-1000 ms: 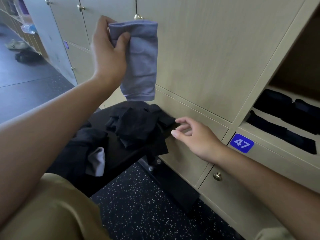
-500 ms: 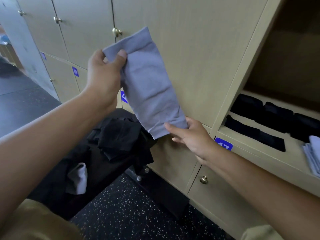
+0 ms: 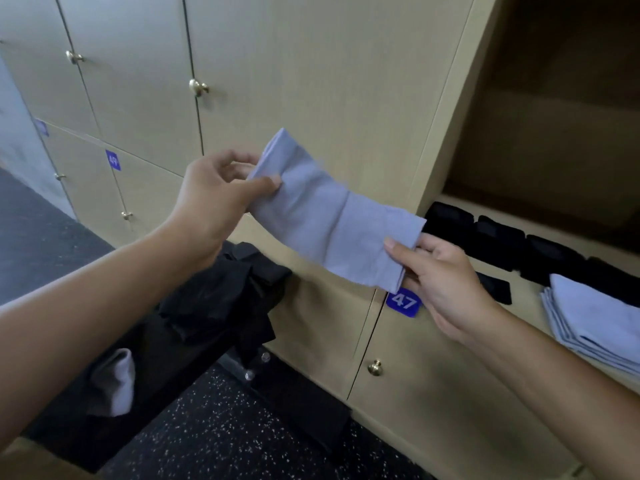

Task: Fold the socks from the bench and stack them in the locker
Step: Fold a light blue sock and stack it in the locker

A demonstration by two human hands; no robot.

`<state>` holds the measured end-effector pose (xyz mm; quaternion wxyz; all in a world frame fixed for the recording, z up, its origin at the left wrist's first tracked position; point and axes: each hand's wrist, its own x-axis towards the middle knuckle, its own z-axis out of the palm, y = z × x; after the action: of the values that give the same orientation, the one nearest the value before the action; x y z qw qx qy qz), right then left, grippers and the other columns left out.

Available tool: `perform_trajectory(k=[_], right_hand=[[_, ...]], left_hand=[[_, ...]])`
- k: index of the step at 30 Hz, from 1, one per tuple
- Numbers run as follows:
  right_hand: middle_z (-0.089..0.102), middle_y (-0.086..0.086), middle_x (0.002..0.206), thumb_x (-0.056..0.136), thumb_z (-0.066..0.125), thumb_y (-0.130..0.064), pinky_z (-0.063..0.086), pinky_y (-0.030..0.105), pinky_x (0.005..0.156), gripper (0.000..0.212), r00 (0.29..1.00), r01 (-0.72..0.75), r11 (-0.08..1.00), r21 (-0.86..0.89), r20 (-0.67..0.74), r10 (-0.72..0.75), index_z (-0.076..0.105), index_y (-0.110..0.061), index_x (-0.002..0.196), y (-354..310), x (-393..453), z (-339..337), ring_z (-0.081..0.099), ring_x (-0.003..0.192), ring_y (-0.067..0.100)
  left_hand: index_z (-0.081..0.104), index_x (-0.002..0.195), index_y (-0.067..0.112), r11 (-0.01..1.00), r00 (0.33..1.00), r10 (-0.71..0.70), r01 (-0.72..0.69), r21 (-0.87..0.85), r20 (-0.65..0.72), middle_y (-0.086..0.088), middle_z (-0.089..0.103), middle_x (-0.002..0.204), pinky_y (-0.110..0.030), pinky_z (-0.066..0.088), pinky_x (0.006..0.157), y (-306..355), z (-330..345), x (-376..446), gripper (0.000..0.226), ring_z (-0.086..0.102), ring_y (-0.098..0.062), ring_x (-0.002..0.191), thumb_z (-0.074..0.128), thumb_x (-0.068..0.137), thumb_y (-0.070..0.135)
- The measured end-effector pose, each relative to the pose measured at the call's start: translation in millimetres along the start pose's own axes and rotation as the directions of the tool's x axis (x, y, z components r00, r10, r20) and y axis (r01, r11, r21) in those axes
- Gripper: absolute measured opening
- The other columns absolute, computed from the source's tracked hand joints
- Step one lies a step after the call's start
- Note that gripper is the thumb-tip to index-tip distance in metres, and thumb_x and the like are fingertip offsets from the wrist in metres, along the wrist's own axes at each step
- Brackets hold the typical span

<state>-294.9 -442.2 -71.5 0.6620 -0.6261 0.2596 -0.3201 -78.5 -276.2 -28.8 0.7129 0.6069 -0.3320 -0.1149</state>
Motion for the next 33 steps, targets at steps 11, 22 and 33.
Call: perform_trajectory(k=[11,22,33], right_hand=[[0.078,0.008,0.097,0.095,0.069,-0.017,0.057,0.039,0.091,0.016,0.995,0.051,0.995,-0.088,-0.084,-0.059,0.072,-0.007,0.106,-19,-18,-9,0.074,0.096,0.023],[0.078,0.013,0.097,0.098,0.064,-0.015,0.055,0.052,0.097,0.012,0.991,0.045,0.989,-0.140,-0.120,-0.063,0.070,-0.006,0.104,-24,-24,-14,0.074,0.098,0.030],[0.071,0.023,0.115,0.085,0.071,-0.052,0.046,0.058,0.108,0.057,0.998,-0.022,0.983,-0.182,-0.064,0.010,0.070,-0.002,0.113,-34,-30,-43,0.067,0.112,0.040]], left_hand=[[0.067,0.086,0.025,0.976,0.983,0.064,-0.097,0.195,0.172,0.007,0.071,0.086,-0.026,0.045,0.066,-5,81,-50,0.011,0.064,-0.017,0.069,0.072,0.093,0.019],[0.065,0.096,0.018,0.986,0.970,-0.002,-0.038,0.163,0.242,0.001,0.070,0.087,-0.018,0.048,0.043,-6,132,-65,0.003,0.067,-0.002,0.058,0.066,0.098,0.020],[0.071,0.108,0.013,0.997,0.884,0.082,-0.069,-0.046,0.461,-0.005,0.075,0.102,-0.031,0.054,0.081,-12,150,-69,0.052,0.068,-0.018,0.090,0.035,0.098,0.049]])
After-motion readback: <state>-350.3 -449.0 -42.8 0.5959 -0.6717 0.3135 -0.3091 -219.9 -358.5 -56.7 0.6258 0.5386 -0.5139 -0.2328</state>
